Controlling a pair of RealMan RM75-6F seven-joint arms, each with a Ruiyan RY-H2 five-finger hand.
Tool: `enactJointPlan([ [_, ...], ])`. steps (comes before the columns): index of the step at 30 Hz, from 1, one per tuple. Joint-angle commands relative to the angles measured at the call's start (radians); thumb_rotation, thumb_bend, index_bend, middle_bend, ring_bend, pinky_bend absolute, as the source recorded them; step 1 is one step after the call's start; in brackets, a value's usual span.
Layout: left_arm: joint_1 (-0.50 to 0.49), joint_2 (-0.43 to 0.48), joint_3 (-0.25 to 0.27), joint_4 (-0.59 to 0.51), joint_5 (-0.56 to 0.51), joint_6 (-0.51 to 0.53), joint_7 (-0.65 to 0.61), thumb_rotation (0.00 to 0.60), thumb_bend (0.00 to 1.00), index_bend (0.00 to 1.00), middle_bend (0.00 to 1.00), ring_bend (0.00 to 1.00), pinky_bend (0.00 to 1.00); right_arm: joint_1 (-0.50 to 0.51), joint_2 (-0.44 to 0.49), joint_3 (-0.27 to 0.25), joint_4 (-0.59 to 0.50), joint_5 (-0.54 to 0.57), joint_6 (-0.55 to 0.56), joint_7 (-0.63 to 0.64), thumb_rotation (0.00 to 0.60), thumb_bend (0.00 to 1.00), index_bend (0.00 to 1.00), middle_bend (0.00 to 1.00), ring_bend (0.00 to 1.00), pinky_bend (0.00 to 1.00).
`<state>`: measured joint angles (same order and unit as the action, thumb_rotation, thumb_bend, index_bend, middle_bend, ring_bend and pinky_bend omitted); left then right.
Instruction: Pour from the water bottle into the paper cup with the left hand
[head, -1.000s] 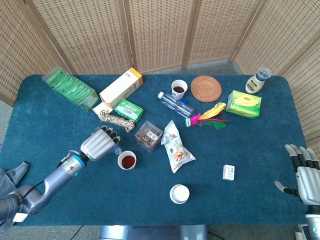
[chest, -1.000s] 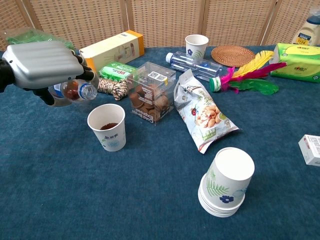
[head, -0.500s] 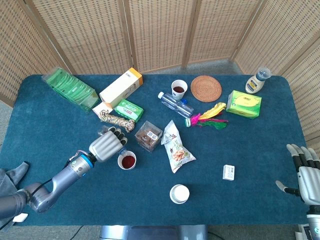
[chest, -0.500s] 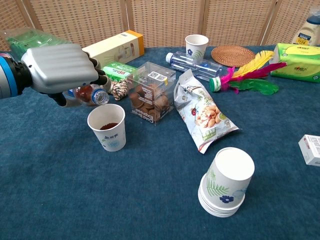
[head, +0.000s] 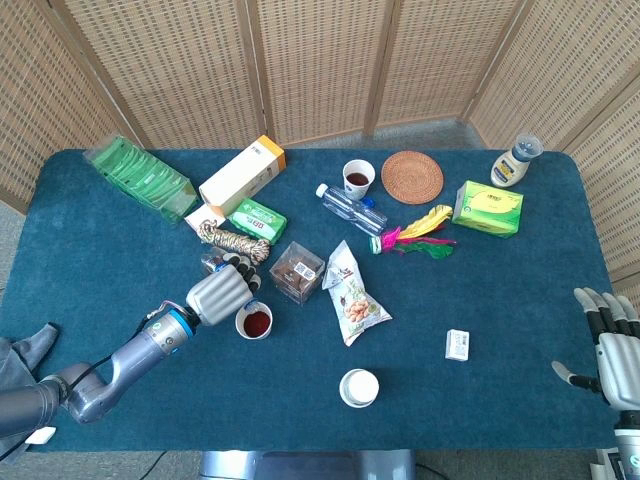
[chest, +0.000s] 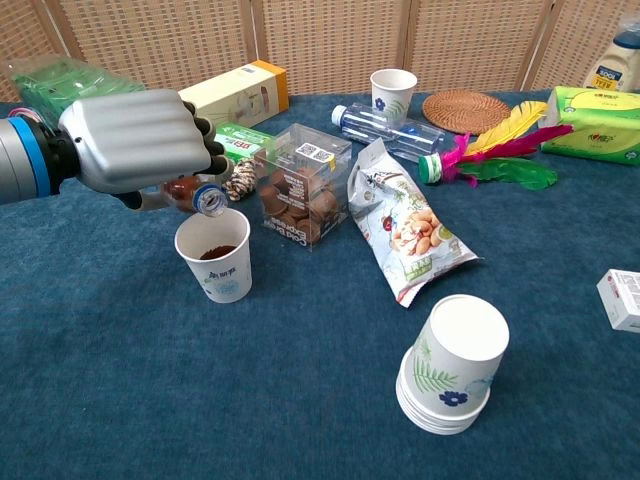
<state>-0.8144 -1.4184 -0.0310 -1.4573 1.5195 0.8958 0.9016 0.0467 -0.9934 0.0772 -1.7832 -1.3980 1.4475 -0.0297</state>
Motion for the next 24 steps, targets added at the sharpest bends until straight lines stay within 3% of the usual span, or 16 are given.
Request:
enactJointPlan([
  [1, -0.004, -0.006, 0.005, 0.008, 0.01, 0.005, 0.013, 0.6, 0.49, 0.58, 0.47, 0.32, 0.42, 0.0, 0.0, 0.0, 0.0, 0.0, 0.0, 0.001, 0.6, 0.0, 0.0, 0.0, 0.0, 0.0],
  [24, -0.019, 0.009, 0.029, 0.047, 0.123, 0.064, 0.017, 0.6, 0.49, 0.59, 0.47, 0.31, 0.41, -0.001, 0.001, 0.0, -0.001, 0.001, -0.001, 0.0, 0.6, 0.0, 0.0, 0.0, 0.0, 0.0],
])
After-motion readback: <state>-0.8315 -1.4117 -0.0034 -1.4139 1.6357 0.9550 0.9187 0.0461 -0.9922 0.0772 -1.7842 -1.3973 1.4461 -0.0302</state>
